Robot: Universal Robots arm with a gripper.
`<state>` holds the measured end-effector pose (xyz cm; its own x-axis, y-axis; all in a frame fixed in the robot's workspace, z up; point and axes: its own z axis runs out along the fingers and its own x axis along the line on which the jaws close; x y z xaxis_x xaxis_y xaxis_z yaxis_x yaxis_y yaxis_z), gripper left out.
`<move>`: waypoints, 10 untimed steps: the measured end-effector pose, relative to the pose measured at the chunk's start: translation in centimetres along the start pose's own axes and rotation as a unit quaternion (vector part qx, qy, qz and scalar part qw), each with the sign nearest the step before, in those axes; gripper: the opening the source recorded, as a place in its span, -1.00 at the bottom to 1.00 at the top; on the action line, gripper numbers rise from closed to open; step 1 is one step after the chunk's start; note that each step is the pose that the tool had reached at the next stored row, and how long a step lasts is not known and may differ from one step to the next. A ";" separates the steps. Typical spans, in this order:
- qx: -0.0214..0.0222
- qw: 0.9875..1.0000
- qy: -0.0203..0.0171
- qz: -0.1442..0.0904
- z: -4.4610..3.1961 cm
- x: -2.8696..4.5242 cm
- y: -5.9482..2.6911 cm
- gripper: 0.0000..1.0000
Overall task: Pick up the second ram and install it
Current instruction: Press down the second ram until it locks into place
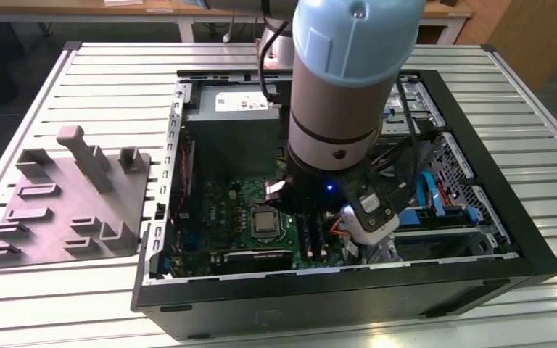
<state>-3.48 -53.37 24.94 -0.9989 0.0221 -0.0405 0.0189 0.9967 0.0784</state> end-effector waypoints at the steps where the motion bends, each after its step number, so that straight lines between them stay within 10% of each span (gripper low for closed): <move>1: 0.000 1.000 0.000 0.000 -0.20 -0.01 0.02 -0.80; 10: 0.000 1.000 0.000 0.000 -0.10 0.02 1.25 -0.80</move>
<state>-3.48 -52.13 25.13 -0.9989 0.0224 -0.0406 0.0192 0.9967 0.0785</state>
